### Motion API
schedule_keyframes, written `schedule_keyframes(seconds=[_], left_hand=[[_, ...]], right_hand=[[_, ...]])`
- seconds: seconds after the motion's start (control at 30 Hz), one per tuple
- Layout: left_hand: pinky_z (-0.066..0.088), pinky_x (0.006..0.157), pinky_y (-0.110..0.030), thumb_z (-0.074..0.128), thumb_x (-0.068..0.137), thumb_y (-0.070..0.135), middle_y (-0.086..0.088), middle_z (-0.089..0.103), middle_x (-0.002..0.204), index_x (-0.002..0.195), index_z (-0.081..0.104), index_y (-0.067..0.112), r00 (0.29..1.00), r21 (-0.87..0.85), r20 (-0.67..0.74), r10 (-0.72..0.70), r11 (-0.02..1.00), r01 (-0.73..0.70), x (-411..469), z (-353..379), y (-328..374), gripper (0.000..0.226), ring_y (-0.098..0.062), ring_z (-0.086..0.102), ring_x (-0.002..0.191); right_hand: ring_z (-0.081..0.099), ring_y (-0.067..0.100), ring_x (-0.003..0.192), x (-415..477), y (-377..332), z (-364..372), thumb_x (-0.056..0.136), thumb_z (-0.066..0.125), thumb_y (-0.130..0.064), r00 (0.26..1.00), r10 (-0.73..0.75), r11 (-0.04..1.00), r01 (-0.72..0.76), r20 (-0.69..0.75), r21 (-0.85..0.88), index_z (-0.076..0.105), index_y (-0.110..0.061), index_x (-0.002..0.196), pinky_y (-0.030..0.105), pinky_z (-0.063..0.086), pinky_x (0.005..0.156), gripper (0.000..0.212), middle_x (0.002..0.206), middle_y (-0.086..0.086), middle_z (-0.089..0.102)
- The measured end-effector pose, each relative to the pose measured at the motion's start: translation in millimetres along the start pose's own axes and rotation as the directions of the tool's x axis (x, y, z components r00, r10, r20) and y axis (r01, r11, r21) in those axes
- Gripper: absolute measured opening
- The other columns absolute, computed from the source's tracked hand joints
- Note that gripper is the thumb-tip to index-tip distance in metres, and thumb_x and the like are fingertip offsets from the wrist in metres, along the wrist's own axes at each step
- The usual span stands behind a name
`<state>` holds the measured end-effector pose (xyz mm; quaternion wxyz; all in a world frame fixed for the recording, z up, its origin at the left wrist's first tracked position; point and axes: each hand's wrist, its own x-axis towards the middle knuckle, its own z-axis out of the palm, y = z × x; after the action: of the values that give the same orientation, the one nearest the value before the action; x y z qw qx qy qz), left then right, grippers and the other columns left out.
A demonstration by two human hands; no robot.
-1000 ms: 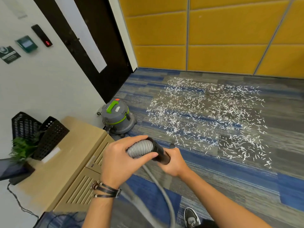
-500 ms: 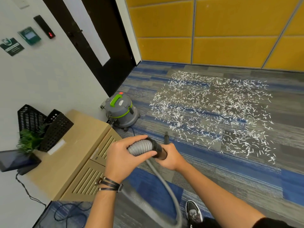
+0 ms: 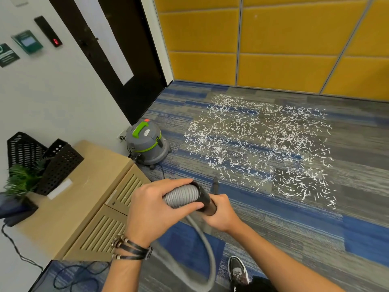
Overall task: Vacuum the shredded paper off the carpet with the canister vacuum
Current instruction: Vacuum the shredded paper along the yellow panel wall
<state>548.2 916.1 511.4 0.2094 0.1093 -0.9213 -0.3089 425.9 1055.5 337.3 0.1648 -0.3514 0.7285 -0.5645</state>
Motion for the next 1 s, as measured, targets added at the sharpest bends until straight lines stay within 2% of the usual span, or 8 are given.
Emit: schedule_keyframes(seconds=[0.1, 0.23, 0.33, 0.43, 0.53, 0.6, 0.77, 1.0], left_hand=[[0.049, 0.085, -0.008, 0.095, 0.061, 0.055, 0.028, 0.076, 0.098, 0.108, 0.082, 0.037, 0.999, -0.094, 0.02, -0.03, 0.995, 0.032, -6.9, 1.2, 0.2, 0.052, 0.008, 0.072, 0.091], [0.053, 0.085, -0.014, 0.096, 0.06, 0.052, 0.027, 0.077, 0.102, 0.109, 0.082, 0.035, 0.999, -0.182, 0.04, -0.035, 0.982, 0.041, -20.7, 6.5, -0.9, 0.054, 0.002, 0.074, 0.093], [0.054, 0.084, -0.014, 0.095, 0.064, 0.051, 0.025, 0.077, 0.101, 0.113, 0.082, 0.033, 0.999, -0.156, -0.021, -0.024, 0.988, 0.021, -29.2, 10.3, 0.8, 0.054, 0.002, 0.074, 0.092], [0.056, 0.085, -0.017, 0.094, 0.066, 0.051, 0.024, 0.076, 0.103, 0.114, 0.081, 0.031, 0.996, -0.148, -0.073, -0.049, 0.988, 0.038, -30.9, 14.0, -0.3, 0.053, 0.003, 0.073, 0.093], [0.06, 0.085, -0.028, 0.092, 0.067, 0.062, 0.025, 0.076, 0.103, 0.115, 0.08, 0.038, 0.996, -0.114, -0.048, -0.08, 0.991, 0.074, -33.4, 22.3, -5.1, 0.055, 0.002, 0.073, 0.095], [0.061, 0.086, -0.034, 0.088, 0.069, 0.065, 0.026, 0.076, 0.104, 0.116, 0.079, 0.04, 0.997, -0.128, -0.012, -0.082, 0.989, 0.079, -38.1, 29.8, -6.2, 0.055, 0.001, 0.073, 0.096], [0.059, 0.087, -0.028, 0.091, 0.065, 0.063, 0.028, 0.076, 0.105, 0.113, 0.08, 0.039, 0.998, -0.188, 0.047, -0.045, 0.981, 0.053, -46.7, 36.3, 1.1, 0.055, 0.003, 0.072, 0.098], [0.06, 0.088, -0.032, 0.087, 0.069, 0.067, 0.025, 0.077, 0.107, 0.116, 0.08, 0.038, 1.0, -0.15, 0.02, -0.02, 0.988, 0.023, -68.2, 35.3, 1.5, 0.055, 0.007, 0.071, 0.099]], right_hand=[[0.043, 0.004, 0.05, -9.2, 0.5, -6.8, 0.078, 0.072, -0.019, 0.999, 0.025, 0.999, -0.024, 0.037, -0.025, 0.056, -0.019, 0.067, 0.022, 0.034, 0.052, 0.019, 0.054, -0.013, 0.05], [0.043, 0.005, 0.048, -27.1, 2.5, -16.6, 0.077, 0.071, -0.02, 0.999, -0.001, 0.997, 0.004, 0.039, -0.081, 0.053, -0.031, 0.065, 0.019, 0.032, 0.053, 0.025, 0.052, -0.015, 0.049], [0.043, 0.006, 0.047, -29.6, 3.0, -24.1, 0.074, 0.067, -0.024, 1.0, -0.024, 0.99, 0.027, 0.02, -0.136, 0.056, -0.025, 0.066, 0.018, 0.03, 0.052, 0.014, 0.052, -0.015, 0.048], [0.045, 0.006, 0.046, -22.4, 1.8, -27.9, 0.071, 0.065, -0.017, 0.999, -0.027, 0.986, 0.031, 0.029, -0.165, 0.058, -0.018, 0.067, 0.017, 0.03, 0.052, 0.009, 0.051, -0.017, 0.048], [0.043, 0.005, 0.046, -18.5, 3.8, -27.6, 0.072, 0.066, -0.018, 0.997, -0.01, 0.989, 0.021, 0.077, -0.144, 0.058, -0.017, 0.068, 0.017, 0.031, 0.051, 0.009, 0.051, -0.016, 0.049], [0.043, 0.005, 0.047, -22.4, 7.8, -28.1, 0.073, 0.067, -0.021, 0.995, 0.015, 0.99, -0.001, 0.098, -0.142, 0.058, -0.015, 0.068, 0.023, 0.033, 0.05, 0.012, 0.053, -0.013, 0.051], [0.042, 0.005, 0.051, -53.3, 15.9, -32.7, 0.074, 0.072, -0.012, 0.995, 0.077, 0.984, -0.065, 0.068, -0.169, 0.058, -0.017, 0.069, 0.032, 0.036, 0.05, 0.016, 0.055, -0.005, 0.053], [0.043, 0.006, 0.049, -73.1, 19.7, -25.9, 0.074, 0.075, -0.004, 0.996, 0.079, 0.979, -0.072, 0.03, -0.192, 0.057, -0.021, 0.068, 0.023, 0.033, 0.051, 0.025, 0.054, -0.011, 0.051]])
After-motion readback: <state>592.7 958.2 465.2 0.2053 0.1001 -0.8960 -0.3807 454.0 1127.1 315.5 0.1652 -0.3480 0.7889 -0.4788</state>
